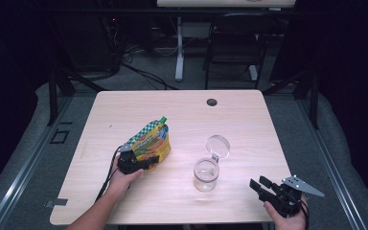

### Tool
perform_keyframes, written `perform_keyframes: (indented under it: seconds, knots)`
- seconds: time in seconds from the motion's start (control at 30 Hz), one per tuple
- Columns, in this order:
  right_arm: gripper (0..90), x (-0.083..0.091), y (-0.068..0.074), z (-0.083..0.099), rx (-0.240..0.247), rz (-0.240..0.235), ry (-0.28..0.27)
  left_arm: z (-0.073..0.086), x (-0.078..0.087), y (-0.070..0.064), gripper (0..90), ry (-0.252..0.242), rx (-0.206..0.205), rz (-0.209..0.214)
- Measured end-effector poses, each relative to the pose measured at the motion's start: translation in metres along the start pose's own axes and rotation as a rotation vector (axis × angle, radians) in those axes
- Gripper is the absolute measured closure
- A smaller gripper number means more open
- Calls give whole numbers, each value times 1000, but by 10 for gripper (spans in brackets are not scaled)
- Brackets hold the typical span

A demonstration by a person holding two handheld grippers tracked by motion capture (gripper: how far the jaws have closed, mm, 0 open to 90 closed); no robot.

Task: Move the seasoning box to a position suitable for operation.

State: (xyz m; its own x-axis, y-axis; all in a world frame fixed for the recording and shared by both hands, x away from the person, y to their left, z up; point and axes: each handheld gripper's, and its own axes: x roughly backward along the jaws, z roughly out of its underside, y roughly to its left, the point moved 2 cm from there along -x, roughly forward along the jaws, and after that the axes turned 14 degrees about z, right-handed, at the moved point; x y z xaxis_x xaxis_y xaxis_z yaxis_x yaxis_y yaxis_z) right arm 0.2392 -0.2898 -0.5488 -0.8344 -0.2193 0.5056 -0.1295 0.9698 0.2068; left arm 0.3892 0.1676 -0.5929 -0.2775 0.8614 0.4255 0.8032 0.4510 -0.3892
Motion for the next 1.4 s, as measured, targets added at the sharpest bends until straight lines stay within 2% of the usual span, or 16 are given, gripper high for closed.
perform_keyframes:
  seconds: [0.37,0.8,1.0,1.17,1.27,1.4]
  knots:
    - [516,-1,1,0,7,2,2,-3,3,-2,617,-1,-10,2]
    - [516,-4,6,-1,59,14,-5,-7,9,-5,620,-9,-17,-16]
    - [478,-6,12,-4,109,40,-44,-9,15,-12,621,-16,-42,-21]
    - [478,-8,20,-7,163,29,-59,-11,21,-19,622,-15,-66,-19]
    - [480,-11,24,-6,173,15,-43,-12,24,-24,623,-18,-76,-19]
    - [480,-12,26,-7,161,6,-35,-15,29,-29,624,-34,-99,-34]
